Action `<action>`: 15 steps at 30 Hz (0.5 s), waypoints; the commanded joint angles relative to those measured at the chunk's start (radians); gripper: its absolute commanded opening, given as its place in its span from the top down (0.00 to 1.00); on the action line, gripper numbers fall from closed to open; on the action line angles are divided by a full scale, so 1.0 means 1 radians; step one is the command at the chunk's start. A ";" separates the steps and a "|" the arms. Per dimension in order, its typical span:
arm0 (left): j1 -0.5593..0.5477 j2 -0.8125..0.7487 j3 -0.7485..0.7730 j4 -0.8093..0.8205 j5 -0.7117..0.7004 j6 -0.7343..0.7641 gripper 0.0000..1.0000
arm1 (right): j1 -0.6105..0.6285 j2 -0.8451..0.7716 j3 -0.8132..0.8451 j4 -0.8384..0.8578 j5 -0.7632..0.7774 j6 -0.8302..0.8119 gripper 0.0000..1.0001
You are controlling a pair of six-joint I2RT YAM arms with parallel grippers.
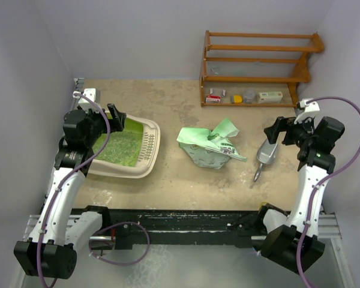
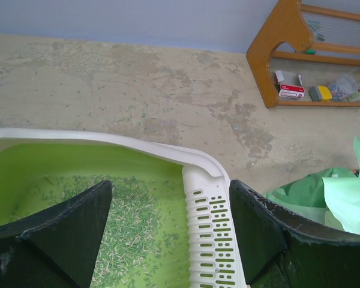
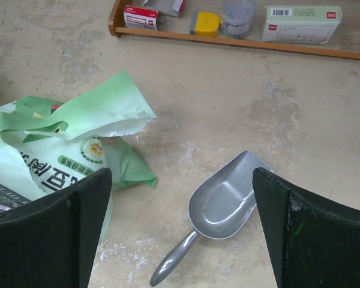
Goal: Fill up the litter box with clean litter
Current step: Reset both arms
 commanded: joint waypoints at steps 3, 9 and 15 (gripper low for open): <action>0.003 -0.007 0.011 0.034 0.014 0.015 0.25 | 0.000 -0.007 0.045 -0.010 -0.039 -0.022 0.00; 0.003 -0.010 0.010 0.032 0.013 0.015 0.25 | 0.000 -0.014 0.047 -0.014 -0.042 -0.026 0.00; 0.003 -0.015 0.009 0.030 0.012 0.015 0.25 | 0.000 -0.015 0.047 -0.019 -0.054 -0.044 0.00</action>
